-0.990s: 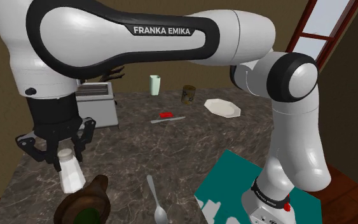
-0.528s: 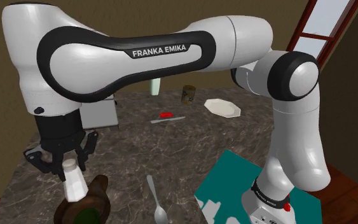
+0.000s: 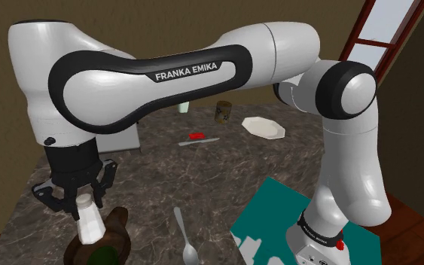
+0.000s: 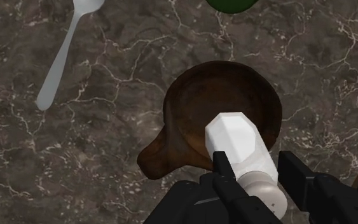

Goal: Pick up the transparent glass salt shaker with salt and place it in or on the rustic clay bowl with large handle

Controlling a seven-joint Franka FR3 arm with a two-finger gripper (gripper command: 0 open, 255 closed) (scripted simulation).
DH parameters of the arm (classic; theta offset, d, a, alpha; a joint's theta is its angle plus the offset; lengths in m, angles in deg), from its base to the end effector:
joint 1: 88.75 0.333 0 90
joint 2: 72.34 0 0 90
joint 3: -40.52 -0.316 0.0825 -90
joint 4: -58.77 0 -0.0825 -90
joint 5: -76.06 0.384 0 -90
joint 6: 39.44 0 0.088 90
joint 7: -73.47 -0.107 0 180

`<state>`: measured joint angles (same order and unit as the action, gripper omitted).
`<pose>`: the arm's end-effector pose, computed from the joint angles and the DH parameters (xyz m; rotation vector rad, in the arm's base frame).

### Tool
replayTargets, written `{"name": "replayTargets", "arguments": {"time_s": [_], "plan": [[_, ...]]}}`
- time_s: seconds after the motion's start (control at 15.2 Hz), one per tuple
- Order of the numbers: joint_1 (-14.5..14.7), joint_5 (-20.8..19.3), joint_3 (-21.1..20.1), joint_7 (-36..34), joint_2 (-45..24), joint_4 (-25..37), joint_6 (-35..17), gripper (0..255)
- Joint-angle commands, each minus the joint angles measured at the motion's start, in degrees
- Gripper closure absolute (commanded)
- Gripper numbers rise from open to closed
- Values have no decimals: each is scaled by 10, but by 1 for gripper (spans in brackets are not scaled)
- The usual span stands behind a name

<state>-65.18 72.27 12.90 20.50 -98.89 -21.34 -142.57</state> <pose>0.4758 0.4902 0.4636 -3.0539 0.0891 0.1842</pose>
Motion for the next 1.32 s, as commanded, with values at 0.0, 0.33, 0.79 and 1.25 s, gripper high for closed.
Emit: {"name": "replayTargets", "arguments": {"time_s": [0.0,0.33,0.79,1.25], "plan": [[0,0,0,0,0,0,0,255],[0,0,0,0,0,0,0,0],[5,-1,0,1,-5,81,76,0],[5,-1,0,1,-5,81,76,0]]}}
